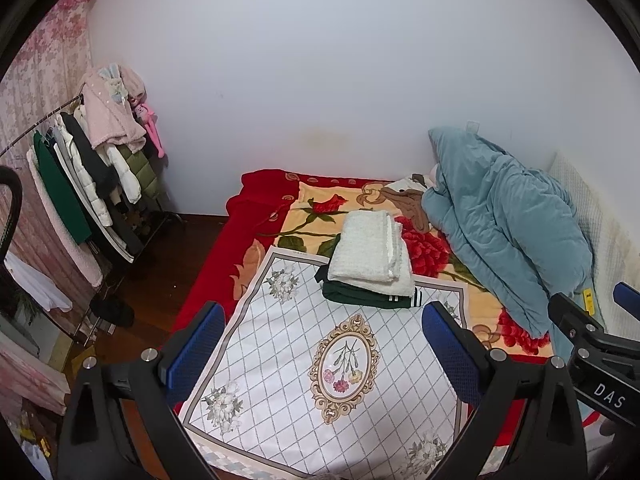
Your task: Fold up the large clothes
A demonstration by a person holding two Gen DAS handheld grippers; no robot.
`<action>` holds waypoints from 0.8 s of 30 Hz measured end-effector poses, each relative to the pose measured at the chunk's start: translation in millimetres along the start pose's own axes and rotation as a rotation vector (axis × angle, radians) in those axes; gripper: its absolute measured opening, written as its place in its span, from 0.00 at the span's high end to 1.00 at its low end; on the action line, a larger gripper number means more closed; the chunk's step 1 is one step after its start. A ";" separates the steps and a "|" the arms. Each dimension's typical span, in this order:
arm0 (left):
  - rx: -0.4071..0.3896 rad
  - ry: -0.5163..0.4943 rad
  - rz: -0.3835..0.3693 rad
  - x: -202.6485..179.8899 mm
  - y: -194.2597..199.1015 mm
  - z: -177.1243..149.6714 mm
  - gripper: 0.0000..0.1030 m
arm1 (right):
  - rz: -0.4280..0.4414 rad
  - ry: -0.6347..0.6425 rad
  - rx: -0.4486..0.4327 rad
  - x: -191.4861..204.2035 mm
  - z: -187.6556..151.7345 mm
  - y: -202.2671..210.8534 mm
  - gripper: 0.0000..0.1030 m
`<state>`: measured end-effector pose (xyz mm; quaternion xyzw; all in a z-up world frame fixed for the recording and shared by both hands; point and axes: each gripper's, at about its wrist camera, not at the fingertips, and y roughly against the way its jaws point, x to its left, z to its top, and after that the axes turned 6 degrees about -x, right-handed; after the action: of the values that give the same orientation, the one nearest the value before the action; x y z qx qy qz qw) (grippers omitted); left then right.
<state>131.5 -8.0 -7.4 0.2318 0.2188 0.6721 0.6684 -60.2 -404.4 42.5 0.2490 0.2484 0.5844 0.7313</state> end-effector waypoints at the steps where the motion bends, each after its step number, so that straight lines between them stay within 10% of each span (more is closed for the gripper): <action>1: 0.001 -0.001 -0.001 0.3 0.7 -0.3 0.02 | 0.001 0.000 0.000 -0.9 -0.3 0.1 0.00; 24: -0.009 -0.012 -0.005 0.2 6.8 3.3 0.02 | -0.022 0.003 -0.026 -4.6 -4.6 6.9 0.00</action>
<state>128.0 -8.0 -0.7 0.2322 0.2125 0.6701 0.6722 -69.2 -407.2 43.9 0.2358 0.2444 0.5799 0.7405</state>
